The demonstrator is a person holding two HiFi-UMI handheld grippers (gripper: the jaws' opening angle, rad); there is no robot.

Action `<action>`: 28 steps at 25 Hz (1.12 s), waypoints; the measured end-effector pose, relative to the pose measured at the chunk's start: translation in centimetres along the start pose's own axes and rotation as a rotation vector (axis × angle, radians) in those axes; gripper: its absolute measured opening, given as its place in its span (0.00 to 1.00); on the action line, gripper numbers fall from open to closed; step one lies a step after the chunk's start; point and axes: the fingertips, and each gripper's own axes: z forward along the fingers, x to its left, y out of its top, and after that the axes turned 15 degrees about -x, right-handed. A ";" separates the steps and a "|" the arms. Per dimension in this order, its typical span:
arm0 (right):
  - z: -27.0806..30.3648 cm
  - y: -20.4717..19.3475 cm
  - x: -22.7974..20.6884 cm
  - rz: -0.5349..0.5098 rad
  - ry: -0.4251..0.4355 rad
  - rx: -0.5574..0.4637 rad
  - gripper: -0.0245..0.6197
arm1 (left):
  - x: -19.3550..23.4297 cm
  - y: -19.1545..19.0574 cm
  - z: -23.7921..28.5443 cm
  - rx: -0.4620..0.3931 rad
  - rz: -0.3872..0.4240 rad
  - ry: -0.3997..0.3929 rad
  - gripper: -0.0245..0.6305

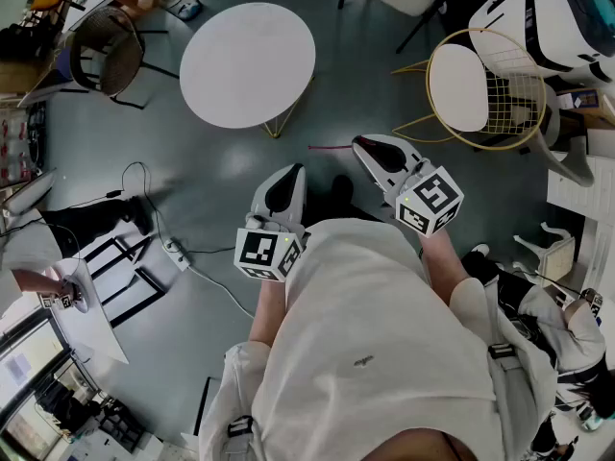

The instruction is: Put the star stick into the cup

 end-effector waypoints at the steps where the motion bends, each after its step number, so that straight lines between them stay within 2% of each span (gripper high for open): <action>1: 0.1 -0.1 0.2 -0.002 0.000 -0.001 0.07 | 0.2 -0.1 0.0 -0.002 -0.001 0.005 0.05; 17: -1.9 -0.5 0.8 0.009 -0.025 -0.019 0.07 | -0.9 -0.7 -1.7 0.008 0.013 0.017 0.05; 28: 0.5 -1.3 1.6 0.028 -0.008 0.002 0.07 | 1.6 -0.9 -3.1 0.015 -0.008 0.065 0.05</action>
